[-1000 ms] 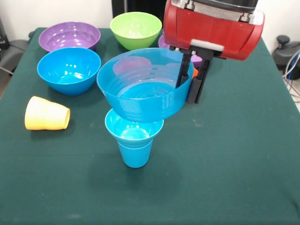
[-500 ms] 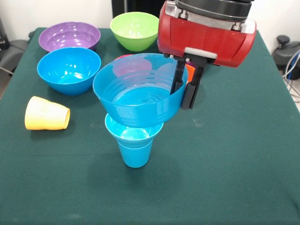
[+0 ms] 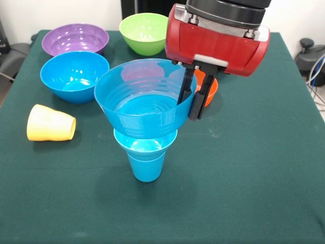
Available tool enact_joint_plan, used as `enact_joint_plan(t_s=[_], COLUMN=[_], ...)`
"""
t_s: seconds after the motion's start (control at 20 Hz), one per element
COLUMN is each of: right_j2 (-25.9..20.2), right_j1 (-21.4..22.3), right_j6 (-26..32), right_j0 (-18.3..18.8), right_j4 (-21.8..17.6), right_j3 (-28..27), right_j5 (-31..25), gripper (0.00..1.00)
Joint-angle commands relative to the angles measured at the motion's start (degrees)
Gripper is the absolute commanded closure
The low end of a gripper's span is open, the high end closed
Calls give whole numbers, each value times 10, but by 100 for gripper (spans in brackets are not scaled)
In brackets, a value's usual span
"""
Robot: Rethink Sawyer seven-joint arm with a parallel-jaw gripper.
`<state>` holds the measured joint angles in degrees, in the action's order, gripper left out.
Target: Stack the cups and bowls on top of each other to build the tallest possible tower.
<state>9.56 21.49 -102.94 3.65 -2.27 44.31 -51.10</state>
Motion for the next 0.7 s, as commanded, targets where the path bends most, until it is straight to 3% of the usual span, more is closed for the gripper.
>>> enact_joint_plan(t_s=[0.05,0.7], right_j2=[-56,-48], right_j1=[-17,-18], right_j6=[102,56], right_j0=[6,0], right_j4=[-49,-50], right_j3=[53,71], right_j5=[11,45], gripper=[100,100])
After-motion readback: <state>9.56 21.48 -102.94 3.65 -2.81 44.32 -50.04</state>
